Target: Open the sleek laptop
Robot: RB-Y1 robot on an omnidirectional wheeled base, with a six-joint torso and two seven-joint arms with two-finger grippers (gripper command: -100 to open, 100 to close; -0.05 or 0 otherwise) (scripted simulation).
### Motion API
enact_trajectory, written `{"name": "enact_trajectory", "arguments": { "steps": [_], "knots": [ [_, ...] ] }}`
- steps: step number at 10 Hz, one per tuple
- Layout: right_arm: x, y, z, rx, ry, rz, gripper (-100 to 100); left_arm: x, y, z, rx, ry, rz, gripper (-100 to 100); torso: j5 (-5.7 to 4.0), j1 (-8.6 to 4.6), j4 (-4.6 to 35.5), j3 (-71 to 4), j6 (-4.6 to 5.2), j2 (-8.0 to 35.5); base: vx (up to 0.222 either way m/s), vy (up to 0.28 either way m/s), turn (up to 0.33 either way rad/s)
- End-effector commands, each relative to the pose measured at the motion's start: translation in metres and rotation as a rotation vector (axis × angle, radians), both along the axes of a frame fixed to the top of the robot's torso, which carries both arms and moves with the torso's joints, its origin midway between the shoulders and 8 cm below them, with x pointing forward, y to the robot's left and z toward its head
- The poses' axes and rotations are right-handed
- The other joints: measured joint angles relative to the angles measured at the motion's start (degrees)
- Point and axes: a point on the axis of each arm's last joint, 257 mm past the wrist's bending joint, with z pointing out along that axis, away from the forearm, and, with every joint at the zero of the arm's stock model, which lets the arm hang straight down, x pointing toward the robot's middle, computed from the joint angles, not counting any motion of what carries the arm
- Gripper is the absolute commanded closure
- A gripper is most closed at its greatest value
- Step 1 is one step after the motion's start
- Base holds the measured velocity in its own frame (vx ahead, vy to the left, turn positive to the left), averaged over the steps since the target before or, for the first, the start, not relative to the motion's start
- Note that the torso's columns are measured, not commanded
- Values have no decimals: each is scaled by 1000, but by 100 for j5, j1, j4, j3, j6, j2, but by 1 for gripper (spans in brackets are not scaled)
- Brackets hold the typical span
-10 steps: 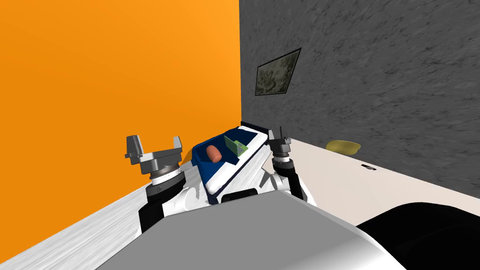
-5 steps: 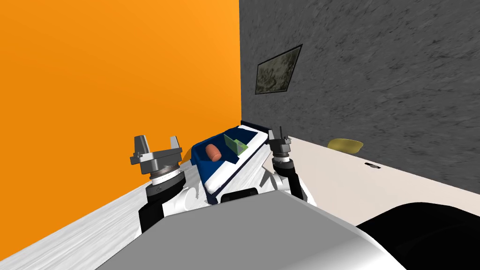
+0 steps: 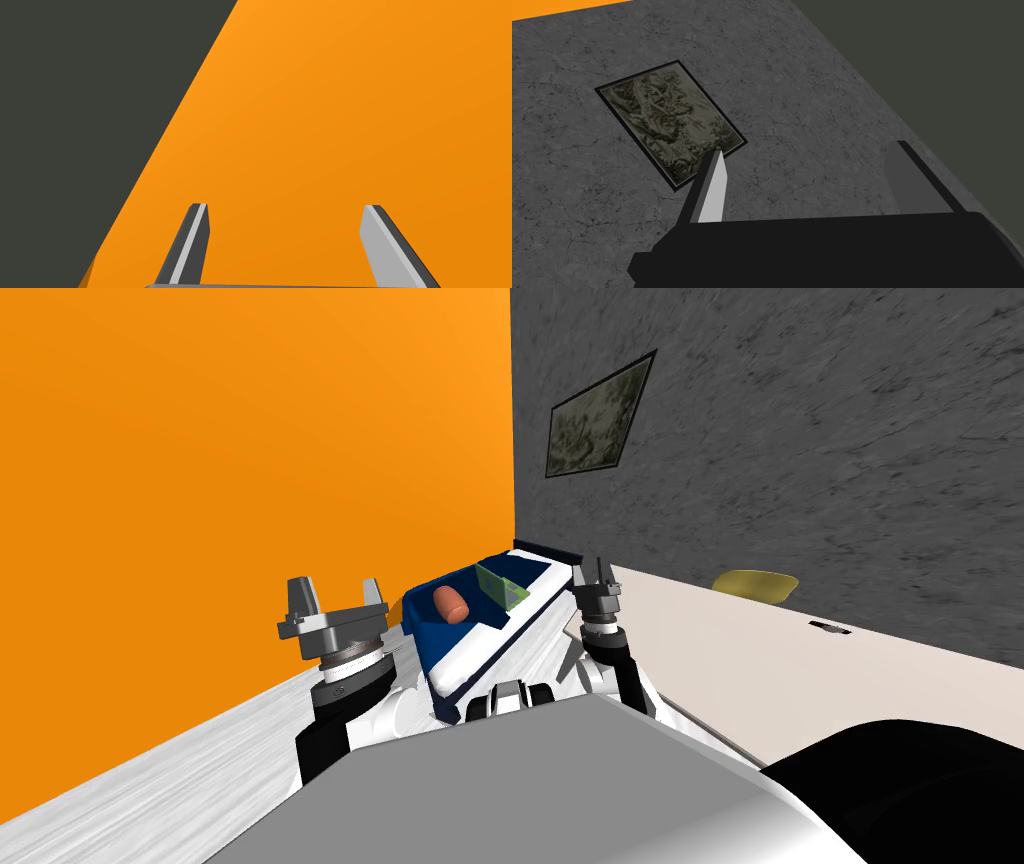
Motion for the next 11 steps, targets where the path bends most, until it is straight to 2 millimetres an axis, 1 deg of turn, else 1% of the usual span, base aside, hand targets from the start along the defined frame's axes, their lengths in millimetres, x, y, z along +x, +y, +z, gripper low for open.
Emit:
{"name": "enact_trajectory", "arguments": {
  "steps": [1, 4, 5, 6, 7, 8, 9, 10, 11],
  "knots": [
    [14, -6, -8, 38, 31, 32, -100, 0, 0, 0, 0, 0, 0, 0, 0, -3, 189, -394, -1, 195, -17, -19, 33],
    [37, -17, -23, 105, 85, 72, -100, 0, 0, 0, 0, 1, 0, 0, 0, -1, 267, -536, 0, 266, -23, -22, 37],
    [37, -19, -23, 121, 84, 77, -100, 0, 0, 0, 0, 1, 0, 0, 0, 0, 268, -538, 0, 265, -12, -17, 16],
    [47, -24, -30, 153, 107, 92, -100, 0, 0, 0, 0, 1, 0, 0, 1, 3, 268, -539, 1, 265, -9, -16, 29],
    [47, -24, -30, 159, 106, 94, -100, 0, 0, 0, 0, 1, 0, 0, 1, 3, 268, -540, -1, 264, -8, -12, 22],
    [58, -29, -37, 194, 132, 110, -100, 0, 0, 0, 0, 1, 0, 0, 1, 3, 268, -539, 1, 265, -13, -13, 41],
    [58, -30, -37, 201, 131, 113, -100, 0, 0, 0, 0, 1, 0, 0, 0, 1, 268, -538, -1, 267, -11, -13, 23],
    [70, -35, -45, 236, 159, 128, -100, 0, 0, 0, 0, 1, 0, 0, 0, 0, 269, -537, 1, 268, -8, -15, 33],
    [70, -37, -45, 248, 158, 132, -100, 0, 0, 0, 0, 1, 0, 0, 0, -2, 268, -539, -1, 266, -7, -14, 25]
  ]
}}
